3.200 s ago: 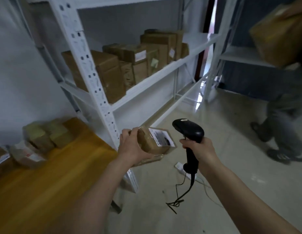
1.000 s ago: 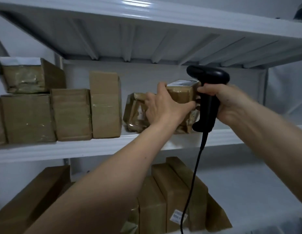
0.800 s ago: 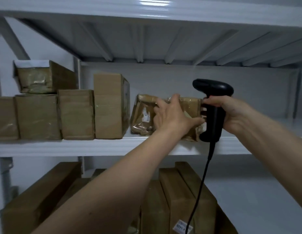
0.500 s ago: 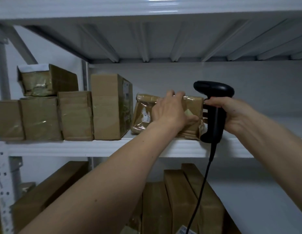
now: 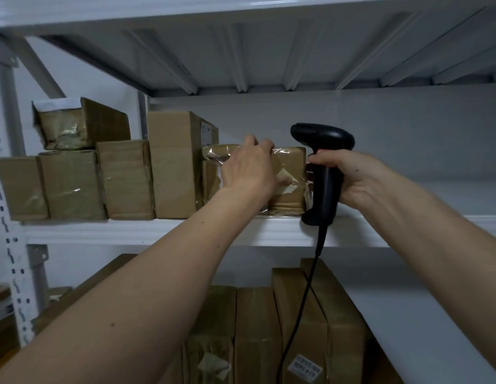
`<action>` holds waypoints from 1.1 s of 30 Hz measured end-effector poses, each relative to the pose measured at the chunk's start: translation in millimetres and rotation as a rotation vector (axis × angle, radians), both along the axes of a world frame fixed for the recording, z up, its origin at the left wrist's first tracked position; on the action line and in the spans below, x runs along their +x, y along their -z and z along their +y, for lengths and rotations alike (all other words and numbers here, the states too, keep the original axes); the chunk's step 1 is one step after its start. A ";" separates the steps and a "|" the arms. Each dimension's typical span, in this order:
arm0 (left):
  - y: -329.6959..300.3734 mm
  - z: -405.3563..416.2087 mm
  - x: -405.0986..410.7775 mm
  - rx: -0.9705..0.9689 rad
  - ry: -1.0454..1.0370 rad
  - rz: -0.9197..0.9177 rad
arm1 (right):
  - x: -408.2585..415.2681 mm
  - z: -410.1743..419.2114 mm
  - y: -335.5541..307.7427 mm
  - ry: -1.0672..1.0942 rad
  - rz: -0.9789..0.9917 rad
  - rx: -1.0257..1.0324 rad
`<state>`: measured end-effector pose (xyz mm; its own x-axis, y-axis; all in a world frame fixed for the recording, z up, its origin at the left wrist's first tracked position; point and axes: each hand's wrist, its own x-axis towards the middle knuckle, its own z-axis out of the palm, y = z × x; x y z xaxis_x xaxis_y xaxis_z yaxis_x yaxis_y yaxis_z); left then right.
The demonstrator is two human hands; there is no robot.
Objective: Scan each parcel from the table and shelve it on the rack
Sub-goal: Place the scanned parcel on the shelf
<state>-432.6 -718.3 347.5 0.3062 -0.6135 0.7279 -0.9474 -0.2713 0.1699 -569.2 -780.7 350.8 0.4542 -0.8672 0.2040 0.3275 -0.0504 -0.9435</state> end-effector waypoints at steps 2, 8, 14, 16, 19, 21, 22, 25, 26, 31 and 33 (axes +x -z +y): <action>1.9 0.6 2.1 -0.003 -0.001 -0.003 | -0.9 1.5 1.3 -0.006 -0.001 0.010; 7.5 2.2 2.7 -0.052 0.007 -0.020 | -10.2 17.3 11.7 0.035 0.000 -0.039; 12.2 11.3 0.2 -0.033 0.046 -0.018 | -27.3 34.0 22.0 0.059 -0.014 -0.064; 14.6 21.0 0.3 -0.049 0.048 -0.023 | -30.3 39.3 27.2 0.026 -0.040 -0.058; 27.7 42.6 4.9 -0.100 0.073 0.036 | -31.0 50.3 40.6 -0.051 -0.067 -0.066; 46.1 60.4 11.4 -0.124 0.103 0.135 | -26.2 62.6 52.8 -0.097 -0.056 -0.081; 58.3 69.8 16.3 -0.130 0.110 0.186 | -21.8 69.0 60.3 -0.119 -0.040 -0.093; 101.8 99.9 35.1 -0.132 0.062 0.330 | -5.5 84.2 85.7 -0.200 -0.003 -0.105; 116.9 110.0 42.3 -0.122 0.035 0.375 | 1.0 87.2 95.0 -0.225 0.004 -0.096; 181.9 162.5 78.9 -0.083 -0.089 0.584 | 40.8 105.1 141.8 -0.336 0.049 -0.029; 203.0 183.7 91.8 -0.080 -0.137 0.665 | 58.1 117.4 160.5 -0.369 0.075 -0.004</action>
<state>-340.8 -534.6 144.5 0.7751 -0.4892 0.3999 -0.5927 -0.3437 0.7284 -511.1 -663.2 190.3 0.7498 -0.6416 0.1616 0.2544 0.0541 -0.9656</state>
